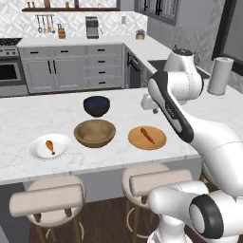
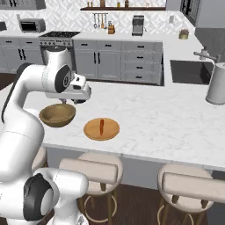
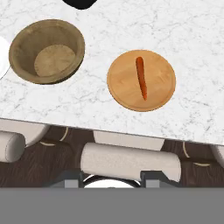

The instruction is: Pick the chicken drumstick and carrot from their plates and place them in the bowl. Then put the bowl in the fridge.

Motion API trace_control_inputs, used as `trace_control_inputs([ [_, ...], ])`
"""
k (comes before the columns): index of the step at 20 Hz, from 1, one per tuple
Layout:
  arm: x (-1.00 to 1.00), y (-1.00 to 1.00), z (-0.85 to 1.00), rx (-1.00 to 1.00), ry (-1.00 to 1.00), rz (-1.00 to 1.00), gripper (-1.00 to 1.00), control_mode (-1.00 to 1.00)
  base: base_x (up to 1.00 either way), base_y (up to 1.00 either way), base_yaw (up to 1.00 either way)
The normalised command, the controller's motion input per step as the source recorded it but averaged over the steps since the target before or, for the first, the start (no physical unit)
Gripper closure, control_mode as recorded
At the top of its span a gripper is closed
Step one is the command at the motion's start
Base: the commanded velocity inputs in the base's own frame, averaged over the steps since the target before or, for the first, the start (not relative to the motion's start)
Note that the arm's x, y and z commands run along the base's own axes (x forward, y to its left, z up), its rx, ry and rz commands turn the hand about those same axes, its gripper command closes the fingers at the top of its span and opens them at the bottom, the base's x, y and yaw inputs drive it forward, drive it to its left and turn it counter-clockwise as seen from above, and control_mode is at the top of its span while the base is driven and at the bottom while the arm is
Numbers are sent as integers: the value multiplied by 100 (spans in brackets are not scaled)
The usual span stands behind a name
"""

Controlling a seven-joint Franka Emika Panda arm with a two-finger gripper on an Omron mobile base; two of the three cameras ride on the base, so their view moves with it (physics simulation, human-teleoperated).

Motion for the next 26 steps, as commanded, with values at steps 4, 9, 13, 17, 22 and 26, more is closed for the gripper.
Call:
trace_control_inputs([
  [4,0,0,0,0,0,0,-100,100,0,12,-2],
  [9,0,0,0,0,0,0,-100,100,0,60,-8],
  [13,0,0,0,0,0,0,-100,100,12,72,-1],
  [17,0,0,0,0,0,0,-100,100,41,64,0],
  [22,0,0,0,0,0,0,-100,100,56,5,0],
  [26,0,0,0,0,0,0,-100,100,70,-20,0],
])
